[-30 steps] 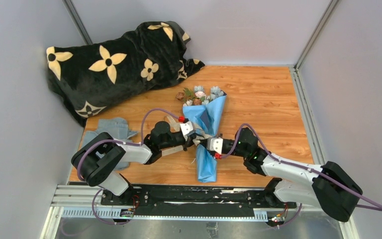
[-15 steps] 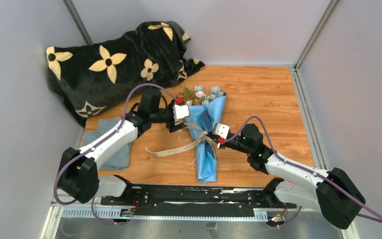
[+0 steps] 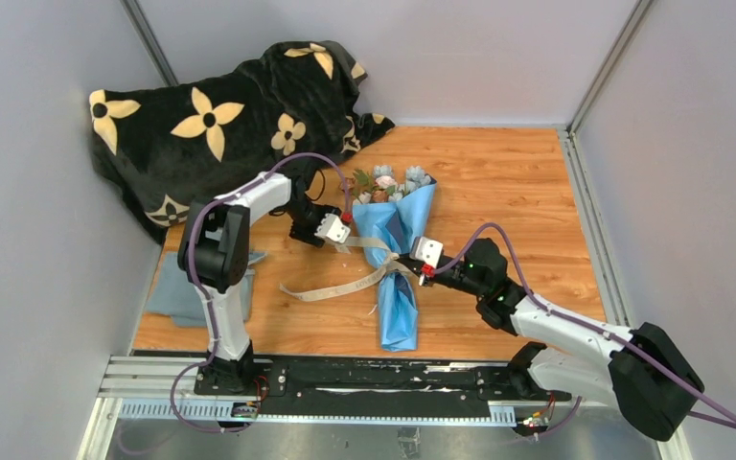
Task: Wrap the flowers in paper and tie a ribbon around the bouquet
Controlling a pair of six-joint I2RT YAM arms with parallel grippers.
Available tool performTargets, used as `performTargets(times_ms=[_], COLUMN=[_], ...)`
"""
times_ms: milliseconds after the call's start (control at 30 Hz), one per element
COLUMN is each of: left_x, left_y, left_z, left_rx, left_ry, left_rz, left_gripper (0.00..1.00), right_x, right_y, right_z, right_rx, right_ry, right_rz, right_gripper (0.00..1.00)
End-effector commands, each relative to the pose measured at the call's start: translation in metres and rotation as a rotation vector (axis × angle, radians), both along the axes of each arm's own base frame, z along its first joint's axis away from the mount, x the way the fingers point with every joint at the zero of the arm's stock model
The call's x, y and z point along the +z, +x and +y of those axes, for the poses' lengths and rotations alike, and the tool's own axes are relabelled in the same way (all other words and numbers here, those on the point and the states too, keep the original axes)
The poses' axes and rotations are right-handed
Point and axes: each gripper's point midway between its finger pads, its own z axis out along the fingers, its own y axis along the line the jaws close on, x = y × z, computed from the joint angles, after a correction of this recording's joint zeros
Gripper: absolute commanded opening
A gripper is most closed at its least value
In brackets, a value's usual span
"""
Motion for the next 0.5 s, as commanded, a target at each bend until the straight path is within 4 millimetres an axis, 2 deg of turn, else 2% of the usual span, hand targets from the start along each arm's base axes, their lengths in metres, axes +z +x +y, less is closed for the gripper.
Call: performTargets(times_ms=[0, 67, 133, 233, 300, 400, 467], left_x=[-0.005, -0.011, -0.017, -0.02, -0.013, 0.018, 0.044], left_y=[0.012, 0.004, -0.002, -0.005, -0.004, -0.012, -0.035], left_z=[0.003, 0.005, 0.005, 0.009, 0.013, 0.007, 0.002], left_rx=[-0.136, -0.172, -0.188, -0.159, -0.139, -0.073, -0.064], left_ry=[0.061, 0.064, 0.065, 0.083, 0.096, 0.038, -0.01], left_rz=[-0.03, -0.02, -0.005, 0.014, 0.0, -0.011, 0.038], left_gripper=[0.6, 0.56, 0.47, 0.21, 0.01, 0.0, 0.0], right_x=[0.007, 0.005, 0.005, 0.005, 0.004, 0.003, 0.005], right_y=[0.005, 0.006, 0.007, 0.009, 0.012, 0.017, 0.022], right_z=[-0.006, -0.006, -0.006, -0.005, -0.006, -0.007, -0.007], right_rx=[-0.026, -0.029, -0.031, -0.035, -0.049, -0.078, -0.098], right_ry=[-0.008, -0.017, -0.022, -0.025, -0.025, -0.019, -0.009], right_rz=[-0.036, -0.034, -0.035, -0.032, -0.019, 0.019, 0.046], right_gripper=[0.0, 0.0, 0.0, 0.0, 0.0, 0.0, 0.0])
